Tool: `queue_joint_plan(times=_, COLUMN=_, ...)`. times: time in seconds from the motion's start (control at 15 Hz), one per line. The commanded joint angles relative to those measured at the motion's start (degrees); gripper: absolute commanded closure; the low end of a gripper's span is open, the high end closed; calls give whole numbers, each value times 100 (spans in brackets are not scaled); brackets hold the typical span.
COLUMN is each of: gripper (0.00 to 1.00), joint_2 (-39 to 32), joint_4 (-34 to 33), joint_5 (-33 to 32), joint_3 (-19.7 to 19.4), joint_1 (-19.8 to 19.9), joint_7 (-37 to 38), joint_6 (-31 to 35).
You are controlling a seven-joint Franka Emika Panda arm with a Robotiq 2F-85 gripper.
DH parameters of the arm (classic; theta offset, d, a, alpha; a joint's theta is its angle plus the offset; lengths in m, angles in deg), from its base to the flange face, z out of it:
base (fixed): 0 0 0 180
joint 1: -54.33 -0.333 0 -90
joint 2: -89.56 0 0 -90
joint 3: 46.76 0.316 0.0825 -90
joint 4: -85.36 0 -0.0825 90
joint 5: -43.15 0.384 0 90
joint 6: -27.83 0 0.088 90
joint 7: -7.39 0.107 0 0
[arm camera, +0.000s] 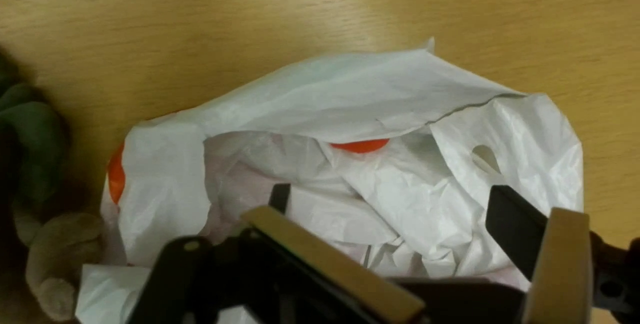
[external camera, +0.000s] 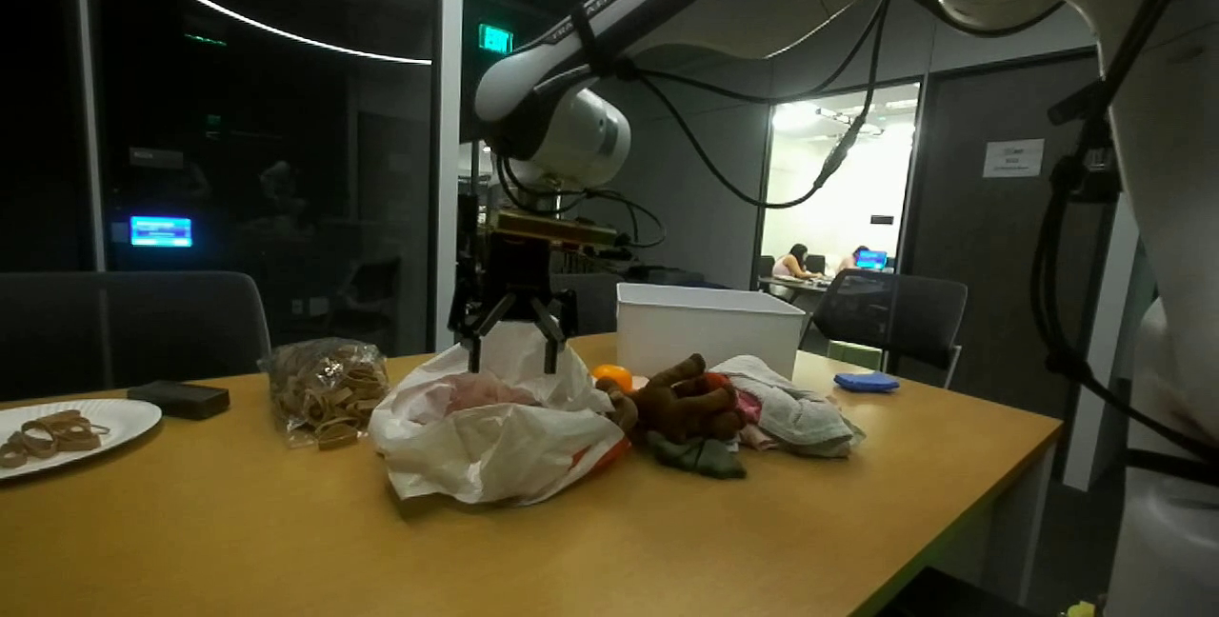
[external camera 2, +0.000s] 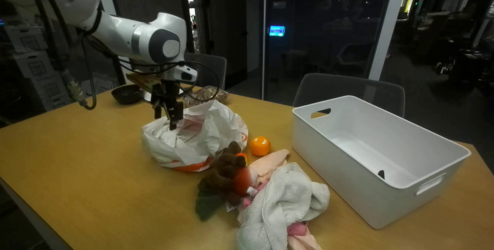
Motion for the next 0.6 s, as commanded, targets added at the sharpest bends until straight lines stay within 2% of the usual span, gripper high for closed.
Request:
queue_joint_plan(times=0.0, gripper=0, joint_2=-233, joint_4=-310, joint_5=267, joint_3=23, joint_1=20, joint_7=-547, joint_6=-349)
queue_joint_plan(times=0.13, gripper=0, joint_2=-144, joint_4=-114, joint_5=147, joint_3=-41, joint_1=-31, joint_7=-375, joint_6=-212)
queue_joint_plan(times=0.4, gripper=0, joint_2=-258, joint_4=-182, joint_5=193, joint_3=-34, joint_1=-37, joint_7=-434, joint_6=-237)
queue_joint_plan(times=0.53, gripper=0, joint_2=-361, joint_4=-156, joint_5=253, joint_3=-35, joint_1=-26, joint_7=-500, joint_6=167)
